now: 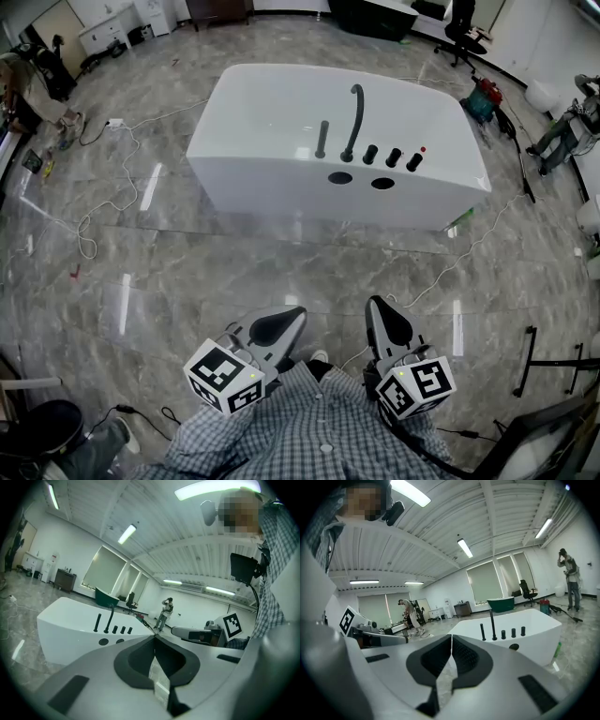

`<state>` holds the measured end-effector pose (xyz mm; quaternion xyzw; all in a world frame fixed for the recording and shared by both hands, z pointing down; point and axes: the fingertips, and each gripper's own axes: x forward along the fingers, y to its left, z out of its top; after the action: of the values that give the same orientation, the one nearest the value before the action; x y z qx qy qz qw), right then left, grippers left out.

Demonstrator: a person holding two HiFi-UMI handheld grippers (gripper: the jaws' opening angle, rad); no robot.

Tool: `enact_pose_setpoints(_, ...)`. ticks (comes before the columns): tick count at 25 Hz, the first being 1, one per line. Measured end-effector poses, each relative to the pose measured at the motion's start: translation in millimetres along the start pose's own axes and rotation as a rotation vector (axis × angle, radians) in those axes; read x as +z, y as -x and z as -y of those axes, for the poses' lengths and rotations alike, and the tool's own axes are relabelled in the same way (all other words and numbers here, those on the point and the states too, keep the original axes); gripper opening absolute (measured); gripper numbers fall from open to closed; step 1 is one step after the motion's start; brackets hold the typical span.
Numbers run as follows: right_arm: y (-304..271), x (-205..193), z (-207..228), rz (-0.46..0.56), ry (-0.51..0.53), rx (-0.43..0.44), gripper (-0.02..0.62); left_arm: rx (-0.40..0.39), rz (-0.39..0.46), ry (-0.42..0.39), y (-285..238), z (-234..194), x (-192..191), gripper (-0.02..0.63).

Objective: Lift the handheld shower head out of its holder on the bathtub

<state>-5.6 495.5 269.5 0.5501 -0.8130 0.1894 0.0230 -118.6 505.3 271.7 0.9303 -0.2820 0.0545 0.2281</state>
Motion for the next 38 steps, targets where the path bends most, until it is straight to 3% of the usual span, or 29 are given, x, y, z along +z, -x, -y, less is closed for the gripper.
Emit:
enact_pose_setpoints(6,5.6,-7.8,16.8,-0.049,0.059,-0.027,0.018,0.038,0.0,0.002,-0.3,0.9,-4.4,0.009)
enact_pose_setpoints(12,13.7,-6.8,31.7,-0.057,0.051,-0.018,0.018,0.072,-0.002,-0.001,-5.3,6.9,-3.0,0.009)
enact_pose_setpoints(19,25.2,-10.8,41.6,-0.078,0.187,-0.001,0.018,0.072,-0.01,-0.009,-21.7,25.4,-10.4,0.009)
enact_pose_setpoints(38,40.3,-16.4,81.1,-0.081,0.159,0.007,0.018,0.115,0.02,-0.019,-50.2,43.8,-12.7,0.009)
